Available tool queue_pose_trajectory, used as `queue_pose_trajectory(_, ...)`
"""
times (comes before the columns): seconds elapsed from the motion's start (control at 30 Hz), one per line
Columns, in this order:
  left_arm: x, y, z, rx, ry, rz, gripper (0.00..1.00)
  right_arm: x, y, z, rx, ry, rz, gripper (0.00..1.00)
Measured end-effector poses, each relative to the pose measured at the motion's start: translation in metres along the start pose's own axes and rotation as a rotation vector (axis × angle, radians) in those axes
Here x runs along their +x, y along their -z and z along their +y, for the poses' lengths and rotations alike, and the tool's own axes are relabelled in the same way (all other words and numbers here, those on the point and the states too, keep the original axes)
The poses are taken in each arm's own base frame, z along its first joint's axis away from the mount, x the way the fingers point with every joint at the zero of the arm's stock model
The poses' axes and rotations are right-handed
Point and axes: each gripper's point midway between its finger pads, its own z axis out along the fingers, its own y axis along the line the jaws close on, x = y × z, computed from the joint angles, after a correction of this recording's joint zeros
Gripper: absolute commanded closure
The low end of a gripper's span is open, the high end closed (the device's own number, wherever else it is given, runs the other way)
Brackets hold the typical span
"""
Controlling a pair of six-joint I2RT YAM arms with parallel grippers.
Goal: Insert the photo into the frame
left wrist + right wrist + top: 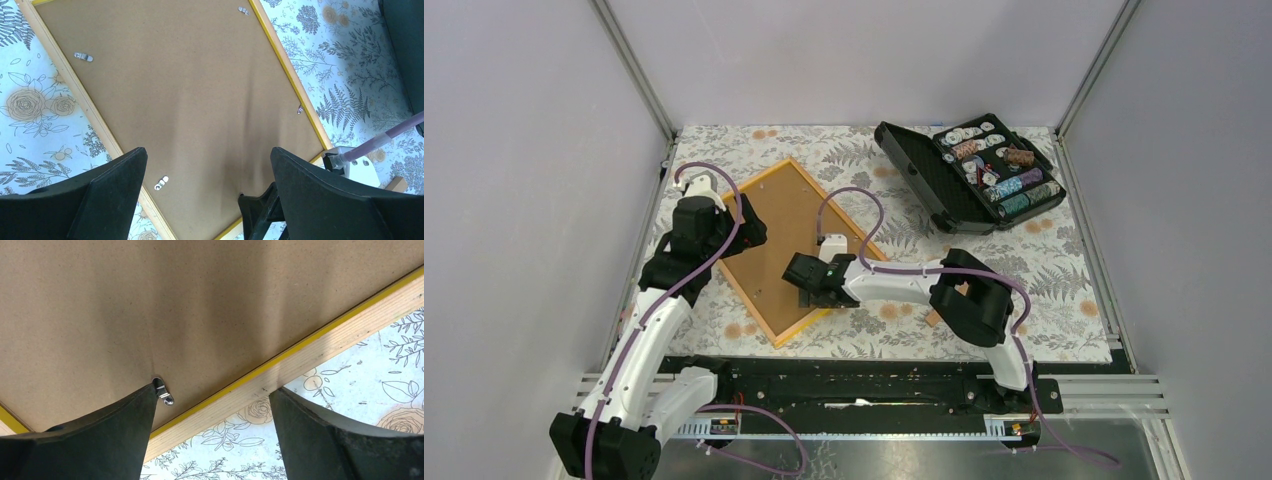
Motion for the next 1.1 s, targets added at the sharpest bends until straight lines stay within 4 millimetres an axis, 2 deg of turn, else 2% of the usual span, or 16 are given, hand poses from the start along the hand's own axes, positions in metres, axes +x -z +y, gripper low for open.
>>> queue_pose_trajectory(0.03, 0.0, 0.0, 0.0, -0.001, 0.0, 0.001, 0.02, 0.0, 0.0, 0.001, 0.002, -0.001, 0.0, 0.23)
queue_pose_trajectory(0.27, 0.0, 0.0, 0.001, -0.003, 0.0, 0.001, 0.01, -0.002, -0.001, 0.001, 0.007, -0.032, -0.009, 0.37)
queue_pose_trajectory(0.47, 0.0, 0.0, 0.001, -0.004, 0.0, 0.001, 0.02, -0.005, 0.0, -0.006, -0.039, -0.058, -0.022, 0.63)
queue_pose_trajectory(0.57, 0.0, 0.0, 0.001, -0.004, 0.0, 0.001, 0.02, -0.017, -0.004, -0.015, -0.047, -0.06, -0.026, 0.77)
queue_pose_trajectory(0.7, 0.0, 0.0, 0.001, -0.004, 0.0, 0.001, 0.02, -0.04, -0.014, -0.035, -0.068, -0.067, -0.042, 0.88)
queue_pose_trajectory(0.8, 0.0, 0.0, 0.001, -0.004, 0.0, 0.002, 0.02, -0.051, -0.018, -0.054, -0.065, -0.014, -0.044, 0.99)
queue_pose_trajectory(0.93, 0.0, 0.0, 0.001, -0.003, 0.0, 0.002, 0.02, -0.06, -0.02, -0.067, -0.042, 0.096, -0.069, 1.0)
queue_pose_trajectory(1.1, 0.001, 0.0, 0.001, -0.004, 0.0, 0.002, 0.02, -0.067, -0.019, -0.092, 0.074, 0.259, -0.09, 1.0)
